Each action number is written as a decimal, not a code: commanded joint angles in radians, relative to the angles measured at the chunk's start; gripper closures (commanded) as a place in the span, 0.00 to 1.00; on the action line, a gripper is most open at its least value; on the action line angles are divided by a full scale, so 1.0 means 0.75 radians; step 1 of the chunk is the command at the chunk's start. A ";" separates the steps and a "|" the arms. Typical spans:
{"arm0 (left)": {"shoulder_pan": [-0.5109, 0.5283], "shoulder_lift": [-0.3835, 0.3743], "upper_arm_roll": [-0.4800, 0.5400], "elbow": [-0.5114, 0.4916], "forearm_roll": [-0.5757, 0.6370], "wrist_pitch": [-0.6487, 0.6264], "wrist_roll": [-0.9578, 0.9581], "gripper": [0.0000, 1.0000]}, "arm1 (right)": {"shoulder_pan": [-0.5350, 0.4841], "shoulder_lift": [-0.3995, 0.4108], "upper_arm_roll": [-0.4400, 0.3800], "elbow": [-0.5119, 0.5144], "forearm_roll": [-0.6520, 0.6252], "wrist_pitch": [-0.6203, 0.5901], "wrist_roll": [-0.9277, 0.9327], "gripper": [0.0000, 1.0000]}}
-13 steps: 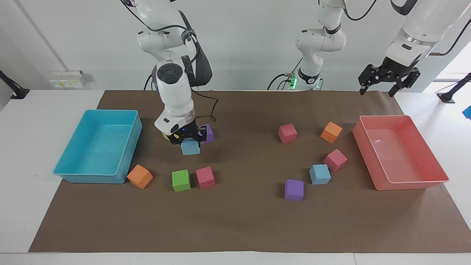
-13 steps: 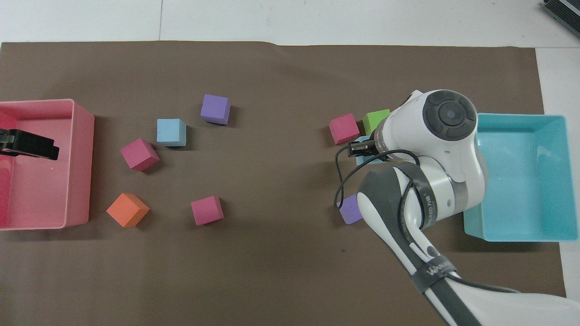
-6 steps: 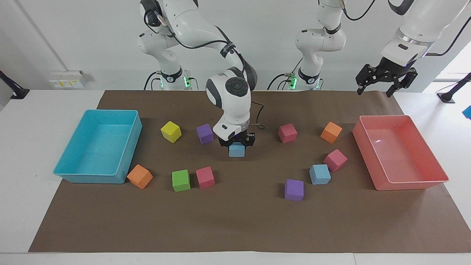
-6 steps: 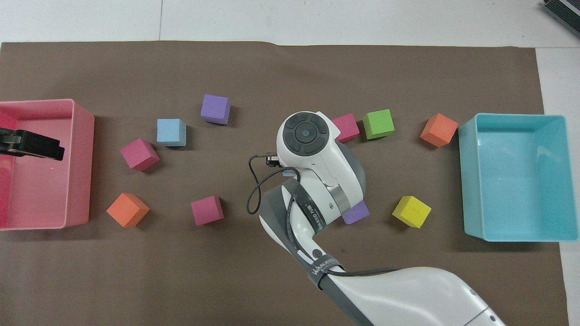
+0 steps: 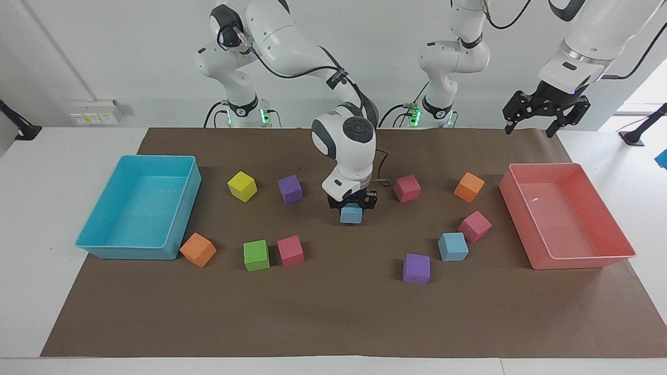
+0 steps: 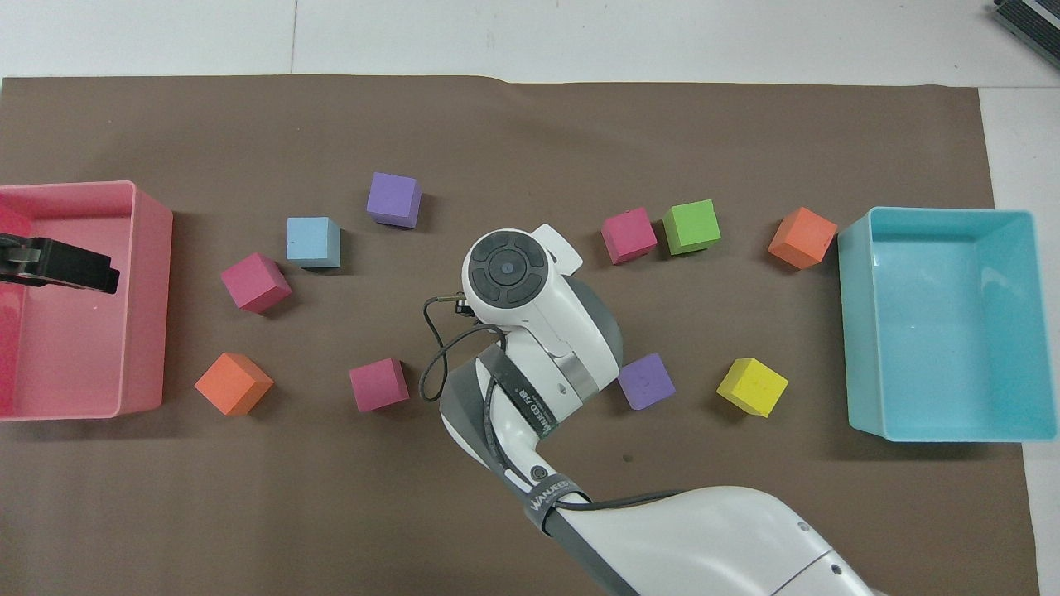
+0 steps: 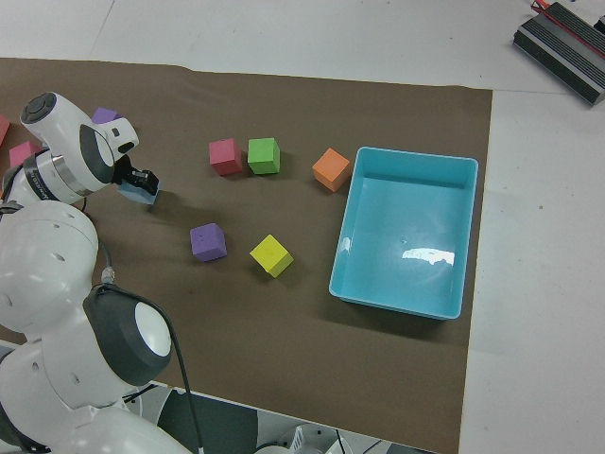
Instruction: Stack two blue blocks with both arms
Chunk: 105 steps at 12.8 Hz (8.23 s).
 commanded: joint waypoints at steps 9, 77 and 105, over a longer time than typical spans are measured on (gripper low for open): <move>-0.006 0.027 0.005 0.021 -0.008 0.093 0.010 0.00 | -0.020 0.003 -0.006 -0.091 -0.091 0.104 -0.022 1.00; -0.320 0.399 0.015 -0.384 0.060 0.978 -0.488 1.00 | -0.427 -0.204 0.006 -0.586 1.684 0.201 -1.378 1.00; -0.860 0.589 0.009 -0.198 0.093 0.962 -1.012 1.00 | -0.427 -0.204 0.006 -0.586 1.684 0.203 -1.372 1.00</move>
